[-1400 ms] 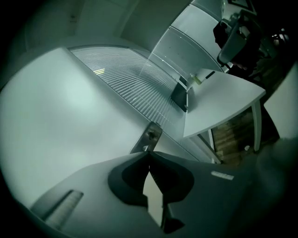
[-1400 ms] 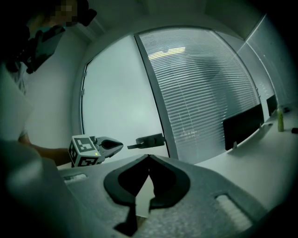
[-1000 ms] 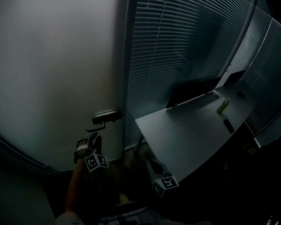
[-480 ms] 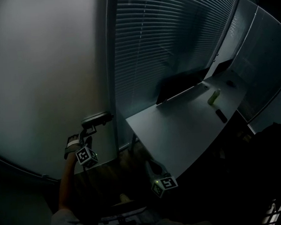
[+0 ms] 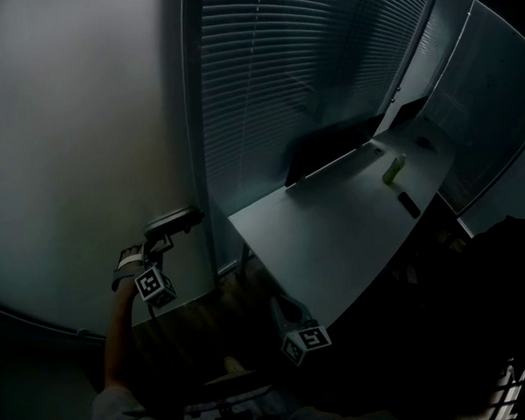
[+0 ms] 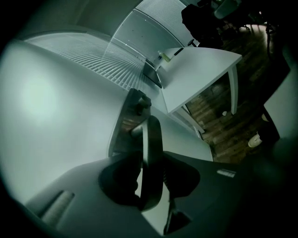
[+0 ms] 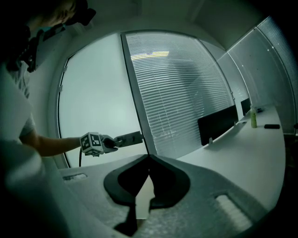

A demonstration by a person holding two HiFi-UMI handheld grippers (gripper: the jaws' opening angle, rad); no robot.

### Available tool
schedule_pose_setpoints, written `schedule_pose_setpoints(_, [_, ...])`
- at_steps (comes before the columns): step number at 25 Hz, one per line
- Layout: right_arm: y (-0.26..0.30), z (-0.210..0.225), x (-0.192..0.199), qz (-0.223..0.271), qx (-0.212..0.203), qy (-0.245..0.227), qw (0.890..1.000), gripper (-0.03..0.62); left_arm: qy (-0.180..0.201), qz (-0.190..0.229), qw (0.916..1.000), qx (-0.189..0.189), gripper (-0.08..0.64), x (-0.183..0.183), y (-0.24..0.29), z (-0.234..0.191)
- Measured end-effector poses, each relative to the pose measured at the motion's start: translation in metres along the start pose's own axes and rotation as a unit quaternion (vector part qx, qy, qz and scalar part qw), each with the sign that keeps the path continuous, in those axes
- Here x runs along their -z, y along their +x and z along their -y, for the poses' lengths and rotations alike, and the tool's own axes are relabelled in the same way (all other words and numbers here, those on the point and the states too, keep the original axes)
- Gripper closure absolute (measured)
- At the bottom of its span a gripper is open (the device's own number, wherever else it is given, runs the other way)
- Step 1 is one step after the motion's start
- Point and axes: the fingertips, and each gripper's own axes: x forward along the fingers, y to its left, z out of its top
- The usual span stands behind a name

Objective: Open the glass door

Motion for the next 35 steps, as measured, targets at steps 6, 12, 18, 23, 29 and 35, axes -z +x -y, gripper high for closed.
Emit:
schedule_pose_setpoints(6, [0.001, -0.002, 0.001, -0.004, -0.003, -0.006, 1.000, 0.592, 0.039, 0.001, 0.9992, 0.004, 0.508, -0.002, -0.006, 0.000])
schedule_pose_setpoints(12, [0.002, 0.003, 0.009, -0.005, -0.002, -0.002, 1.000, 0.592, 0.037, 0.007, 0.9992, 0.015, 0.540, -0.004, -0.002, 0.005])
schedule_pose_setpoints(18, [0.000, 0.006, 0.010, -0.011, 0.007, 0.008, 1.000, 0.591, 0.040, 0.016, 0.9990, -0.005, 0.543, -0.005, 0.001, 0.006])
schedule_pose_setpoints(23, [0.002, 0.009, 0.008, -0.011, 0.010, 0.003, 1.000, 0.591, 0.043, 0.018, 0.9989, -0.001, 0.543, -0.006, 0.002, 0.011])
schedule_pose_setpoints(29, [-0.006, 0.017, -0.003, 0.003, 0.020, 0.003, 1.000, 0.592, 0.046, 0.018, 0.9988, 0.003, 0.544, -0.006, -0.005, 0.013])
schedule_pose_setpoints(35, [-0.032, 0.030, 0.005, 0.010, 0.047, 0.019, 0.999, 0.591, 0.048, 0.023, 0.9986, 0.007, 0.544, -0.007, -0.017, 0.021])
